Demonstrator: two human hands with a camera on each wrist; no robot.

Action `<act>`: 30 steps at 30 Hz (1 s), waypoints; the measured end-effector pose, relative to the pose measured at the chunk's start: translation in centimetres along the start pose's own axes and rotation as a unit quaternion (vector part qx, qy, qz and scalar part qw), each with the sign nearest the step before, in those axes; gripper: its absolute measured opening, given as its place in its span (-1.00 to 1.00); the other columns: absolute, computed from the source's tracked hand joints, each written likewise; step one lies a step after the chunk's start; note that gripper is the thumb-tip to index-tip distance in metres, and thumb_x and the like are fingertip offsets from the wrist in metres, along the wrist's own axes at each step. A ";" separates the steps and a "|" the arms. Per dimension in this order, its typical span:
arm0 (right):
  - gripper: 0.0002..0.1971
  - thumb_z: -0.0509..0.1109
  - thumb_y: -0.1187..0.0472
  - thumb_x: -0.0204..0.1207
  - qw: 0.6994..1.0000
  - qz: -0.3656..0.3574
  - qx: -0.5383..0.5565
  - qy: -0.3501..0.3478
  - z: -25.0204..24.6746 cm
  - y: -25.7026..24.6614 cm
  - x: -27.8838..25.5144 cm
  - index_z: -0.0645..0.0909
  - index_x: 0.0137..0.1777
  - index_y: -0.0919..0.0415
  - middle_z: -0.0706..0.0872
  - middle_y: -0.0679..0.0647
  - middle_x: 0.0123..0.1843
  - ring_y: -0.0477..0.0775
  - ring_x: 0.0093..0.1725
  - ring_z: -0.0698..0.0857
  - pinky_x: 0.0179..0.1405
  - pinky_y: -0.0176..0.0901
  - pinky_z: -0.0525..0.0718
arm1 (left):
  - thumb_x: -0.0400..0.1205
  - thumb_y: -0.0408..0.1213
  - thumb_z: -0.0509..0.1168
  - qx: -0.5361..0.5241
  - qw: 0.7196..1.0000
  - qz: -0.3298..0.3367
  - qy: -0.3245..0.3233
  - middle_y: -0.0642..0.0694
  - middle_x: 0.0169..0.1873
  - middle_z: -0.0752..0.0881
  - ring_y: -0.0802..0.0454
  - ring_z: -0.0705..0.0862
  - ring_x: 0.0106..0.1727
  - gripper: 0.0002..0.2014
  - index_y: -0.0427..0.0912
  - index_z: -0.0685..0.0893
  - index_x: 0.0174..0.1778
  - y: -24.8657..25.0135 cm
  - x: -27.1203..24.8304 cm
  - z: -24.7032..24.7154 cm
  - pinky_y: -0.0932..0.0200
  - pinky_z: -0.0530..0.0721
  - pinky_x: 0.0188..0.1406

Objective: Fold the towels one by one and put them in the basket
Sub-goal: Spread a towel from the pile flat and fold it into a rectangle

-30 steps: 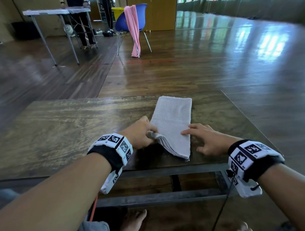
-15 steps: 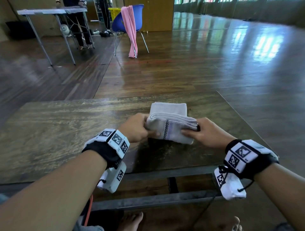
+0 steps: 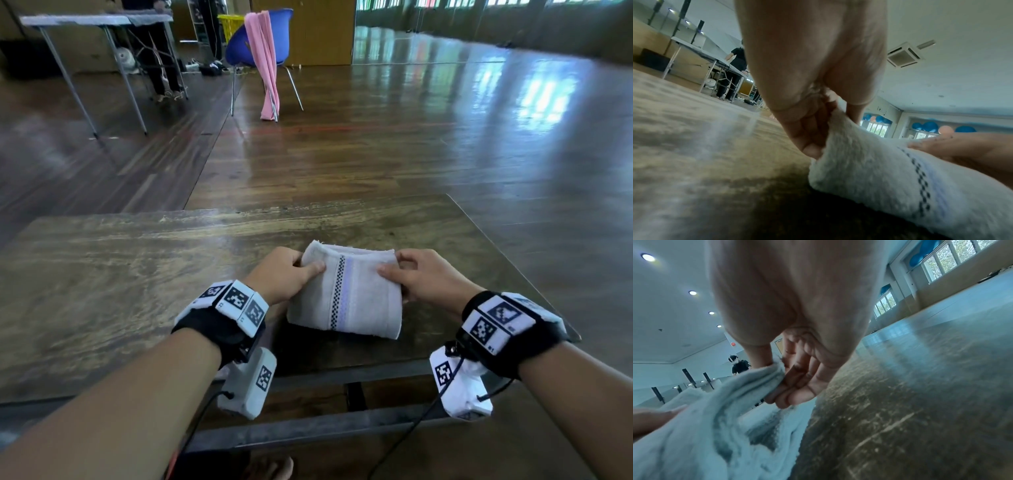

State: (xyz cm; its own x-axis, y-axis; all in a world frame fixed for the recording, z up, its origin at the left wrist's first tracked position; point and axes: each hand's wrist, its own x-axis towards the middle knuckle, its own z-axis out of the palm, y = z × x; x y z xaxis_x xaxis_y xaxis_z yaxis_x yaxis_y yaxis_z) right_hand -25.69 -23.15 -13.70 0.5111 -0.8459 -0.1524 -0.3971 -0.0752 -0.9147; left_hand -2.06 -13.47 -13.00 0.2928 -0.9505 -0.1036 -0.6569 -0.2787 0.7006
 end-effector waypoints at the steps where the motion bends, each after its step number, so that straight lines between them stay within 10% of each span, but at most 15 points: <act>1: -0.83 0.51 0.12 0.61 1.000 -0.004 -0.002 0.018 0.1 0.1 0.4 0.69 0.10 0.17 0.88 0.11 -0.05 -0.06 -0.17 0.88 -0.39 -0.20 0.77 | 0.65 0.05 0.33 0.003 1.000 0.005 0.016 -0.04 -0.39 0.68 0.07 0.62 -0.37 -0.56 -0.30 0.69 -0.29 0.0 0.4 0.5 0.15 0.53 -0.33; 5: -0.86 0.48 0.06 0.63 0.996 -0.017 -0.056 0.073 0.5 0.4 1.9 0.68 0.04 0.11 0.87 0.09 -0.10 0.02 -0.16 0.87 -0.24 0.02 0.85 | 0.68 0.01 0.29 0.043 0.997 0.014 0.069 0.03 -0.52 0.53 0.15 0.49 -0.47 -0.57 -0.10 0.47 -0.48 -0.4 1.8 1.8 0.18 0.35 -0.50; 9: -0.81 0.42 -0.02 0.65 0.985 0.015 -0.137 0.106 1.0 0.6 3.3 0.68 0.06 0.10 0.84 0.07 -0.12 -0.03 -0.33 0.82 -0.51 -0.30 0.67 | 0.70 0.07 0.24 0.088 0.995 0.006 0.053 -0.03 -0.46 0.55 -0.01 0.55 -0.37 -0.56 -0.12 0.47 -0.42 -0.8 3.6 2.4 0.09 0.39 -0.40; 20: -0.69 0.31 0.03 0.70 0.971 0.084 -0.188 0.124 1.1 0.7 4.9 0.62 -0.02 0.32 0.76 0.19 -0.12 0.05 -0.40 0.75 -0.75 -0.41 0.50 | 0.67 0.23 0.16 0.124 0.990 -0.035 0.052 -0.07 -0.41 0.55 -0.14 0.57 -0.31 -0.49 -0.10 0.43 -0.43 -1.1 5.8 3.6 0.07 0.46 -0.30; 30: -0.74 0.30 0.04 0.72 0.967 0.093 -0.198 0.127 1.2 0.3 5.1 0.56 -0.08 0.23 0.70 0.16 -0.09 -0.09 -0.63 0.71 -0.76 -0.39 0.52 | 0.52 -0.13 0.34 0.065 0.994 -0.072 0.040 -0.08 -0.42 0.55 -0.09 0.53 -0.37 -0.73 -0.17 0.47 -0.40 -0.4 6.4 2.5 0.12 0.43 -0.37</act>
State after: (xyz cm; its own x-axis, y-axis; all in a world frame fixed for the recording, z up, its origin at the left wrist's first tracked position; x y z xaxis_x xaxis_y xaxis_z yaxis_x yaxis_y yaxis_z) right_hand -22.28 -26.83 -15.16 0.2197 -0.9628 -0.1572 -0.7510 -0.0640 -0.6572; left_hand -1.66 -19.78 -15.72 0.4417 -0.8868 -0.1358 -0.6869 -0.4317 0.5846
